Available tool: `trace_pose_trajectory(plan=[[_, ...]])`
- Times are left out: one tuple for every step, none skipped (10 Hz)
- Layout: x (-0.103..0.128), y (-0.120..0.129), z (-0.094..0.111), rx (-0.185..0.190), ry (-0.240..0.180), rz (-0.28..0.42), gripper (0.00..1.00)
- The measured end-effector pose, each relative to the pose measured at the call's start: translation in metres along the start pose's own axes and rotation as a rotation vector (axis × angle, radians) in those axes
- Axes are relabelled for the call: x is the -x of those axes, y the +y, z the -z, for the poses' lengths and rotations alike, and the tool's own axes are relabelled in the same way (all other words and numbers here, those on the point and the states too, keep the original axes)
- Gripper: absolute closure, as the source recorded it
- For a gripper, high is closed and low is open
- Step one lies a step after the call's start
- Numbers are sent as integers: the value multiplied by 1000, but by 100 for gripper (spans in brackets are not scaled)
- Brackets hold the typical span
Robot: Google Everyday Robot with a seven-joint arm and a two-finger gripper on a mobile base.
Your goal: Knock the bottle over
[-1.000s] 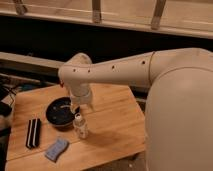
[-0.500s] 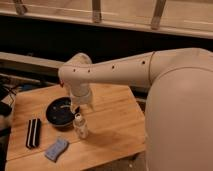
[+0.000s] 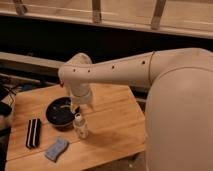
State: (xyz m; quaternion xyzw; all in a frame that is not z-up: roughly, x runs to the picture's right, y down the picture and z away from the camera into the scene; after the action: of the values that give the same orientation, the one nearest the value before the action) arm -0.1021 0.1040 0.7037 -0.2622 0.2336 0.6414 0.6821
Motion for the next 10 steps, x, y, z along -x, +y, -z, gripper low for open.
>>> trace_pose_trajectory(plan=[[-1,-1,-1,-1,-4,8,32],[-1,-2,-2,-2,-7,10,31],[-1,-3,-2,-2,-7,11,31],[-1,-3,-2,-3,-9,14,31],[-2,-3,-3,-4,-10,19,31],[-4,-3,-4,-7,-11,25,31],[-5,-3,-5,-10,-12,29,31],[-5,-4,-5,-12,-12,32,31],[-6,-4,-5,-13,-14,36,33],[-7,-5,-6,-15,-13,37,37]])
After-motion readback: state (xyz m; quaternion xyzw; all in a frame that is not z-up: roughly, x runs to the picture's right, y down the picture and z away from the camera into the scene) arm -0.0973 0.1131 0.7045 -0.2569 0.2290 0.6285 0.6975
